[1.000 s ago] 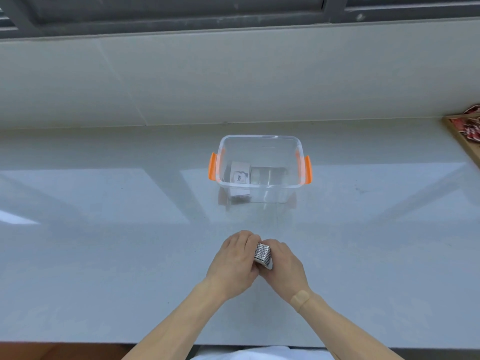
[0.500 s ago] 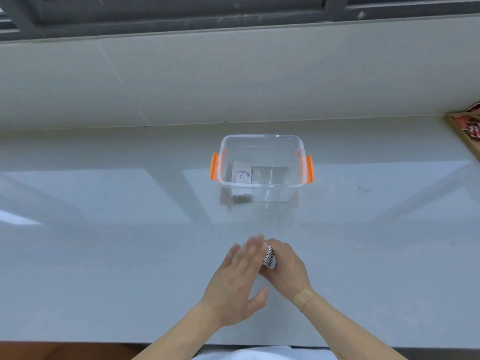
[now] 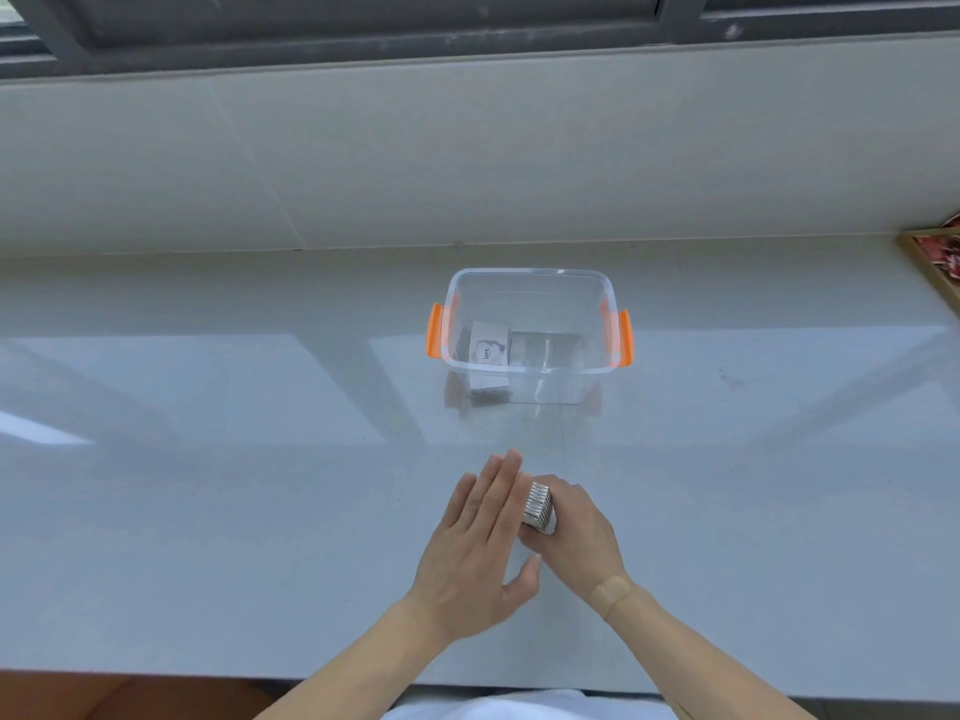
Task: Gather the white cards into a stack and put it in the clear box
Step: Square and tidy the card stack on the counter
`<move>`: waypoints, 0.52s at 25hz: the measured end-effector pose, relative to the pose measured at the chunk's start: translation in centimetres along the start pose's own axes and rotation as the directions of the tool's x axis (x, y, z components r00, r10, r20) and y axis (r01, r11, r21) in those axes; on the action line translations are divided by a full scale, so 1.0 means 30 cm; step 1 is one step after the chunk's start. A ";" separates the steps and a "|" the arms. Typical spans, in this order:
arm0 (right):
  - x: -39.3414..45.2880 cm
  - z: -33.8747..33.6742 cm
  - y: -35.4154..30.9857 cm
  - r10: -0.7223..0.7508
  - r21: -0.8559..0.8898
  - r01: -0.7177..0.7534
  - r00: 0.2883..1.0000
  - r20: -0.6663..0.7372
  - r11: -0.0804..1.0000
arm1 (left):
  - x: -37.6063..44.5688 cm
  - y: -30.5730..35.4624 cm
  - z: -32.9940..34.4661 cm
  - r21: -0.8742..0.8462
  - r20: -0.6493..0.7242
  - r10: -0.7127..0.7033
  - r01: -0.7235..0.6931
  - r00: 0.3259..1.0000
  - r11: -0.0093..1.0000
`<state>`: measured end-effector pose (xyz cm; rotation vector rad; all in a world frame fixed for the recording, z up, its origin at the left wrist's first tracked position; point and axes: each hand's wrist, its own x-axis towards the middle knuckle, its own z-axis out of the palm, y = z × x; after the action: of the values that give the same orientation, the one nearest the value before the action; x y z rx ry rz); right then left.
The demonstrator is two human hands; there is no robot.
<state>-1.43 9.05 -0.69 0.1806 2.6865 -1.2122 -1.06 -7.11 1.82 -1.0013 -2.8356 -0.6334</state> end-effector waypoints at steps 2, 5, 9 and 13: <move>-0.001 0.004 0.000 0.005 -0.003 -0.005 1.000 0.005 1.000 | -0.007 -0.007 0.005 -0.004 0.049 0.005 -0.005 0.999 1.000; -0.002 0.010 -0.006 0.011 -0.006 -0.011 1.000 -0.002 1.000 | -0.007 -0.015 0.013 0.050 0.152 0.011 -0.019 0.988 0.999; -0.028 0.015 0.017 0.017 0.096 -0.015 1.000 -0.021 0.995 | -0.010 -0.007 0.011 0.055 0.166 -0.008 -0.002 0.986 0.998; -0.053 0.021 0.046 -0.002 0.073 0.007 0.998 -0.058 0.997 | -0.022 0.000 0.009 0.020 0.161 -0.021 0.018 0.987 1.000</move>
<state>0.46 9.44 -1.75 0.2240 2.6946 -1.3277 -0.52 -7.37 1.44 -1.0693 -2.9874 -0.5507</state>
